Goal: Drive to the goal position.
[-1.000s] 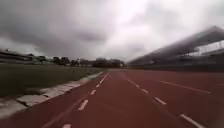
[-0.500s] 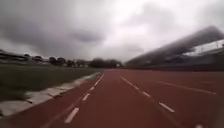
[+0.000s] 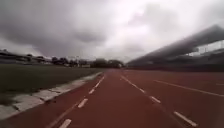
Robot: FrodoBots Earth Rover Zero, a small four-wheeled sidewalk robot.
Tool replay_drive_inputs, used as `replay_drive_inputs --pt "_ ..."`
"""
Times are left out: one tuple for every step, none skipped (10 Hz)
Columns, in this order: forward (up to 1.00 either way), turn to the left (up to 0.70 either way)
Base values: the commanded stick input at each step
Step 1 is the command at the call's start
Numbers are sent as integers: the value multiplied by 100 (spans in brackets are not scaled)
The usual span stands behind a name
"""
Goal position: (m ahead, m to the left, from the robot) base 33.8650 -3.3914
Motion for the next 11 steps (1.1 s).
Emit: replay_drive_inputs --pt "70 0" --pt "70 0" --pt "70 0" --pt "70 0" --pt "70 0" --pt "70 2" --pt "70 9" --pt "70 2" --pt "70 3" --pt "70 1" --pt "70 0"
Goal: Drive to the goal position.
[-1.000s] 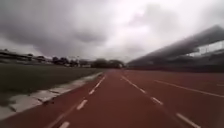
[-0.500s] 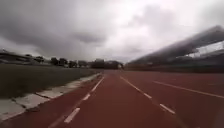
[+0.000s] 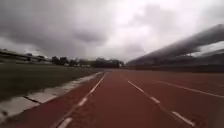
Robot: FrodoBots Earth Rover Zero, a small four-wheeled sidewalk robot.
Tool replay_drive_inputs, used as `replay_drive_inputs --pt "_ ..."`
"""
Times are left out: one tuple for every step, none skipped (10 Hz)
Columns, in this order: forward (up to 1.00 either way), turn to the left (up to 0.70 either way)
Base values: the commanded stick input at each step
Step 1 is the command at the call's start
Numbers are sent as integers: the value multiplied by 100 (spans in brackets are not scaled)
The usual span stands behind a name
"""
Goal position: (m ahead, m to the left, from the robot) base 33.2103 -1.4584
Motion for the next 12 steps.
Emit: replay_drive_inputs --pt "70 0" --pt "70 -28" --pt "70 -35" --pt "70 -35" --pt "70 -35" --pt "70 -24" --pt "70 5" --pt "70 0" --pt "70 0" --pt "70 0" --pt "70 0" --pt "70 0"
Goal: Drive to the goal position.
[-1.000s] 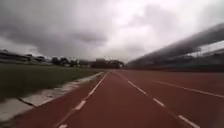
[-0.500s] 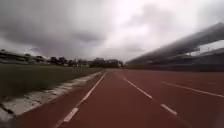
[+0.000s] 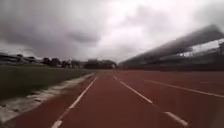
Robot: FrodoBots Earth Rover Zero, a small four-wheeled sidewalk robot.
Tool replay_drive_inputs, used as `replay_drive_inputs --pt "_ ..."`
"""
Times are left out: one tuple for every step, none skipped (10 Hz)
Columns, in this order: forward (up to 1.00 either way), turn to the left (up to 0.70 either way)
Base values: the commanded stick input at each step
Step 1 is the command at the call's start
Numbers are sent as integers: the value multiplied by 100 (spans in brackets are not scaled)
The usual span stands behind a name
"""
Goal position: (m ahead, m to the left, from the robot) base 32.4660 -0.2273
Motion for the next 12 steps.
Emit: replay_drive_inputs --pt "70 3" --pt "70 3" --pt "70 0" --pt "70 6" --pt "70 9" --pt "70 9" --pt "70 10" --pt "70 4" --pt "70 1" --pt "70 -31" --pt "70 -25" --pt "70 -10"
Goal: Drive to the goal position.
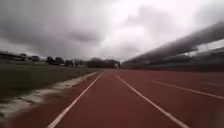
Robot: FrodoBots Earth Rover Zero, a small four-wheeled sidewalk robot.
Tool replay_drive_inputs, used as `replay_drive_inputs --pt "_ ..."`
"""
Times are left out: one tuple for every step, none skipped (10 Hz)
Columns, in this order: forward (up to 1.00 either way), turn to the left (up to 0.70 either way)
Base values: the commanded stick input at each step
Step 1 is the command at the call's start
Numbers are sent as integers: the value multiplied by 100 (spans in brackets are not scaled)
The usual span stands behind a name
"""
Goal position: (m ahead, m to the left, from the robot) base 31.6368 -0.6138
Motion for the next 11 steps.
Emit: replay_drive_inputs --pt "70 10" --pt "70 6" --pt "70 11" --pt "70 0" --pt "70 0" --pt "70 0" --pt "70 0" --pt "70 0" --pt "70 0" --pt "70 0" --pt "70 0"
